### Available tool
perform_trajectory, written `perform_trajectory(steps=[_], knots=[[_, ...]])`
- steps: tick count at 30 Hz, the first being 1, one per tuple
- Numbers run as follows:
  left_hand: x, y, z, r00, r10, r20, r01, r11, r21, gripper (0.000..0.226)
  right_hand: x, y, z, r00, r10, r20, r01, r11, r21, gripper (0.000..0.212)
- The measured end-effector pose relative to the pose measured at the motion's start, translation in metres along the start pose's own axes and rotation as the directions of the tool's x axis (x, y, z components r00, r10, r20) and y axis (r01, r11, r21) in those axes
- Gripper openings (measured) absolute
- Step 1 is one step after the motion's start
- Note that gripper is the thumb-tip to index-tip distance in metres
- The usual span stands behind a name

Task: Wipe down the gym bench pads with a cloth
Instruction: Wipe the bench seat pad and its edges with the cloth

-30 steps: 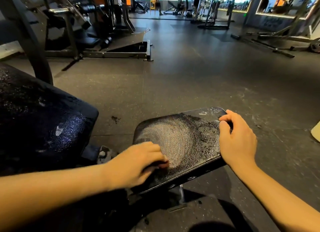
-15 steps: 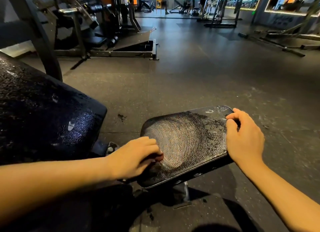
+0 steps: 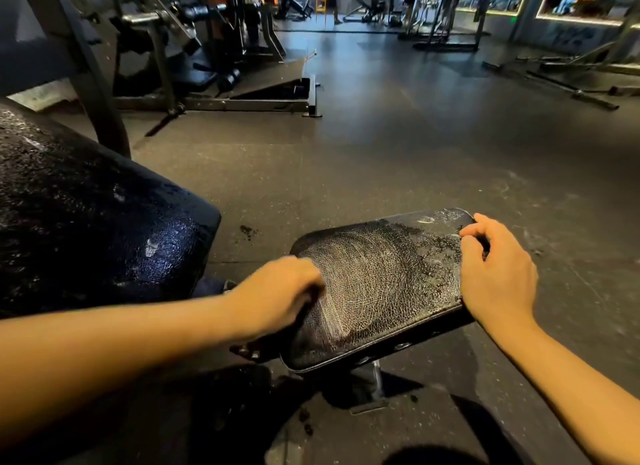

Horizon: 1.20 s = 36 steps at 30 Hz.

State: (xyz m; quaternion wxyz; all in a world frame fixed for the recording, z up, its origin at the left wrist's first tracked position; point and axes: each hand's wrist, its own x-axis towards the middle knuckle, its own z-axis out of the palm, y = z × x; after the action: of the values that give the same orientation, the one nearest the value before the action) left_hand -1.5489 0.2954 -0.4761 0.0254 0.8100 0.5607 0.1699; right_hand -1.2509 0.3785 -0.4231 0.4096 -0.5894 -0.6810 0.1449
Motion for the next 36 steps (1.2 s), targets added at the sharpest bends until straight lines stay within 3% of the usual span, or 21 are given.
perform_trajectory(steps=[2, 3, 5, 7, 9, 12, 15, 18, 20, 23, 27, 32, 35, 36], knots=[[0.031, -0.031, -0.004, 0.963, -0.267, -0.037, 0.266, 0.964, -0.016, 0.026, -0.001, -0.001, -0.002, 1.0, -0.005, -0.004, 0.005, 1.0, 0.011, 0.016], [0.04, -0.035, -0.004, 0.947, -0.318, -0.051, 0.316, 0.948, -0.038, 0.025, -0.002, -0.001, -0.002, 1.0, -0.003, 0.001, 0.003, 1.0, 0.013, 0.016], [0.034, -0.016, -0.001, 0.962, -0.26, -0.085, 0.256, 0.965, -0.057, 0.023, -0.003, 0.0, -0.002, 1.0, -0.017, 0.012, 0.017, 1.0, 0.004, 0.015], [0.008, 0.023, -0.002, 0.997, -0.052, -0.051, 0.045, 0.991, -0.123, 0.023, -0.002, 0.001, -0.001, 1.0, -0.026, 0.001, 0.026, 1.0, -0.002, 0.016], [-0.019, 0.049, -0.007, 0.99, 0.144, 0.009, -0.141, 0.976, -0.168, 0.025, -0.002, 0.002, 0.0, 0.999, -0.031, -0.01, 0.031, 1.0, -0.005, 0.017], [-0.036, 0.053, -0.008, 0.974, 0.214, 0.074, -0.203, 0.97, -0.135, 0.026, -0.001, 0.001, -0.001, 1.0, -0.012, -0.005, 0.012, 1.0, 0.009, 0.016], [-0.028, 0.022, -0.009, 0.978, 0.149, 0.146, -0.144, 0.989, -0.044, 0.024, 0.0, 0.002, -0.001, 1.0, 0.007, -0.004, -0.007, 1.0, 0.013, 0.018], [-0.015, 0.0, -0.018, 0.999, -0.009, 0.049, 0.009, 1.0, -0.013, 0.024, 0.0, 0.002, -0.001, 1.0, 0.006, -0.005, -0.005, 1.0, 0.022, 0.019], [-0.015, 0.027, -0.016, 0.998, 0.057, 0.016, -0.055, 0.996, -0.076, 0.02, -0.001, 0.002, -0.001, 1.0, -0.006, -0.001, 0.006, 1.0, 0.014, 0.02], [-0.026, 0.066, -0.008, 0.972, 0.212, 0.105, -0.192, 0.966, -0.172, 0.022, 0.0, 0.003, 0.0, 1.0, -0.008, 0.002, 0.008, 1.0, 0.008, 0.021], [-0.023, 0.031, -0.003, 0.994, -0.049, -0.094, 0.033, 0.987, -0.158, 0.022, 0.0, 0.002, -0.002, 1.0, 0.003, 0.006, -0.003, 1.0, 0.015, 0.02], [-0.035, 0.06, -0.001, 0.986, 0.162, 0.042, -0.151, 0.971, -0.187, 0.023, 0.0, 0.003, -0.001, 1.0, 0.0, 0.009, 0.0, 1.0, 0.015, 0.018], [-0.032, 0.039, -0.003, 0.997, -0.021, -0.079, 0.009, 0.988, -0.152, 0.021, 0.0, 0.003, -0.002, 1.0, -0.004, 0.009, 0.003, 1.0, 0.011, 0.018], [-0.035, 0.041, -0.003, 0.997, -0.017, -0.081, 0.004, 0.987, -0.162, 0.022, -0.001, 0.003, -0.002, 1.0, -0.004, 0.01, 0.004, 1.0, 0.013, 0.018]])
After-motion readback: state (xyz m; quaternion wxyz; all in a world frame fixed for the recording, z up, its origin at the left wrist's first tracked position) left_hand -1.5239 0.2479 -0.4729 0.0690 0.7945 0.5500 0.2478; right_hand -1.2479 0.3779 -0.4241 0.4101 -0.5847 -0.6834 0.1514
